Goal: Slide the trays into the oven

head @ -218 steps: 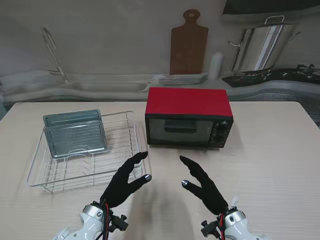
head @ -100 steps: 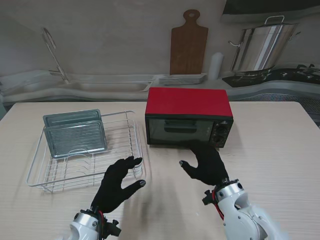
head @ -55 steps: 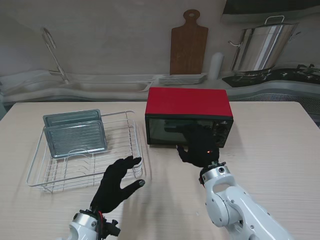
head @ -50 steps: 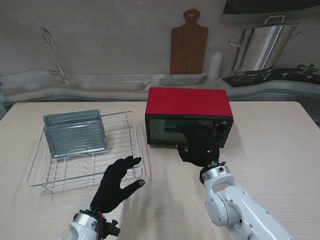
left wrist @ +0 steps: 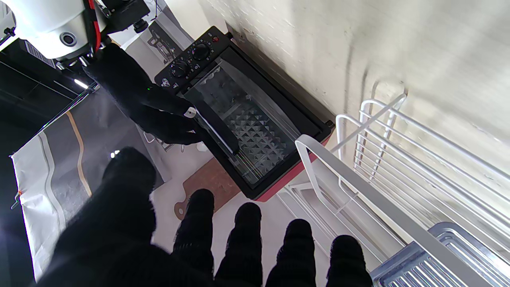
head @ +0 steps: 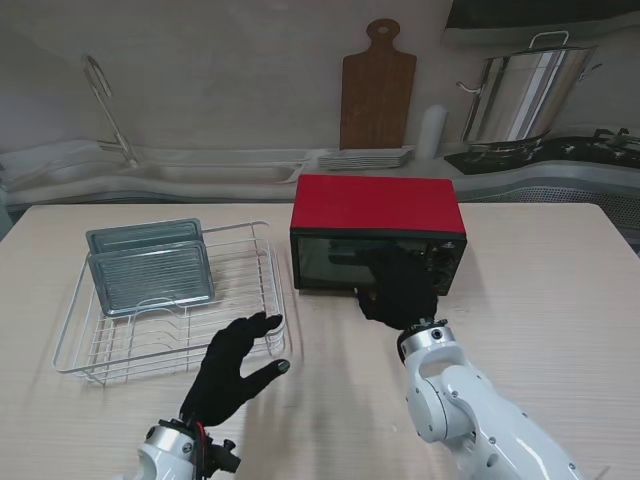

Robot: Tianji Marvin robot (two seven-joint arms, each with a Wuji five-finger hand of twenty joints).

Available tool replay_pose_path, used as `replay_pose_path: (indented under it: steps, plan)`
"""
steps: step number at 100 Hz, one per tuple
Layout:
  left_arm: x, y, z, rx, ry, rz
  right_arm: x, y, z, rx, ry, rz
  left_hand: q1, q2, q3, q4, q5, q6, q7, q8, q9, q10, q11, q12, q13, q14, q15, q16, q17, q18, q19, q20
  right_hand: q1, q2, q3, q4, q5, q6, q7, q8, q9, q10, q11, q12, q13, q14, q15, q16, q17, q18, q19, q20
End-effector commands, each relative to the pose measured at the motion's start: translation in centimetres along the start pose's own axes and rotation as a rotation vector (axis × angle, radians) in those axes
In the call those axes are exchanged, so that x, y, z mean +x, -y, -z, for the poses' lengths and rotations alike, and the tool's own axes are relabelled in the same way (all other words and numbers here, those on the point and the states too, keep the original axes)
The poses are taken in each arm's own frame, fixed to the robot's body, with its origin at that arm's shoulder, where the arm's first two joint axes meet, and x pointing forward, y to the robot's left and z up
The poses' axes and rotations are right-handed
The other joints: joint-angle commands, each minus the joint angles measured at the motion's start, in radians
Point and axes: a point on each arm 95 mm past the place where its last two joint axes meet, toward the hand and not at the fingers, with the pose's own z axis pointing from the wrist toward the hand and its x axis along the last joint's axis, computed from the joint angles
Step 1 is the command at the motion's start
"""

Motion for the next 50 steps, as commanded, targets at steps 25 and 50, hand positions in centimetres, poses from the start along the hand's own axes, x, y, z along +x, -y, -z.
replay_pose_path:
  steps: [25,50]
  plan:
    - [0.2,-0.2,0.2,-0.020,0.004,0.007,0.4,1.0,0.0,0.040,0.011,0.004,0.012,0.024,-0.033,0.031,0.021,0.005,-0.017,0.014,-0.002,-0.006,-0.014,0.009,0.011,0.000,-0.009,0.003,-0.013,0.008,-0.008,0.010,-0.035,0.028,-0.047,0.041,-0.046,0.036,-0.028,-0.046,-0.040,0.010,-0.031,-0.024,-0.006,-0.016,-0.042,-0.022,-0.016,-0.016,-0.029,-0.012]
    - [0.1,-0.2,0.1,-0.022,0.006,0.005,0.3,1.8,-0.1,0.067,0.021,0.007,0.013,0.025,-0.034,0.031,0.021,0.005,-0.017,0.014,-0.002,-0.006,-0.014,0.009,0.010,-0.001,-0.009,0.003,-0.013,0.008,-0.008,0.010,-0.035,0.033,-0.055,0.044,-0.050,0.037,-0.027,-0.061,-0.045,0.011,-0.036,-0.026,-0.010,-0.019,-0.049,-0.026,-0.013,-0.014,-0.031,-0.014]
